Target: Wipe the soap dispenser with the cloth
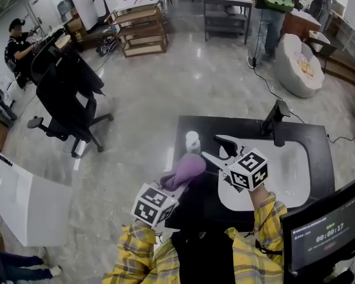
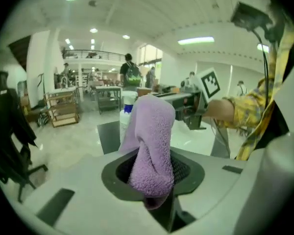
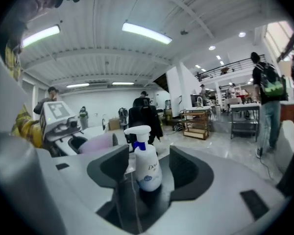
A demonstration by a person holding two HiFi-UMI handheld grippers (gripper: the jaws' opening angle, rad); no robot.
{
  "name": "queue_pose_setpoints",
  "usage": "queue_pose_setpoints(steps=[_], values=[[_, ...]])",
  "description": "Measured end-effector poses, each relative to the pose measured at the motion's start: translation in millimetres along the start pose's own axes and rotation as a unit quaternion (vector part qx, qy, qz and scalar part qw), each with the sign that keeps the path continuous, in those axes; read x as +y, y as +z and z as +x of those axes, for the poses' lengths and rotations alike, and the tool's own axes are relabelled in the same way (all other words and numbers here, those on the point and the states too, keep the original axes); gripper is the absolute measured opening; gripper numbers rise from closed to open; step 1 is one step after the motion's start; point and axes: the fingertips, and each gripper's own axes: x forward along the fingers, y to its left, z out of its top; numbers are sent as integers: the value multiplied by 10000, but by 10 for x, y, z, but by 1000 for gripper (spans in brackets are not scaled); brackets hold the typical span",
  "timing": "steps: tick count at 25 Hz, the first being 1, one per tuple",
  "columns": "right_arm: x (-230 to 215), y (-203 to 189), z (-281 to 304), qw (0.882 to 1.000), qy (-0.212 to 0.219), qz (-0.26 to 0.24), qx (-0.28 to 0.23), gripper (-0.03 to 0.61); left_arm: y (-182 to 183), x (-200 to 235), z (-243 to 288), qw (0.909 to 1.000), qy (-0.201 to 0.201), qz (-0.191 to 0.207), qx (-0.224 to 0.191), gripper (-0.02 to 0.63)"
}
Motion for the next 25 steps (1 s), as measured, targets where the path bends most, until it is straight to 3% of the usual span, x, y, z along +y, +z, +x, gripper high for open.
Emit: queue_pose_setpoints(steps=[3,10,25], values=[[61,19,116,9973,435,-525,266,250,66,80,-183,9954,-123,-776,-554,81],[166,10,438,9822,1251,-1211,701,252,126,161,-441,9796,-225,-1558,-1253,81],[307,-154,744,9389,2765,-1500,1394,250,78,118,-469,9803,-260,-1553,-1193,81]])
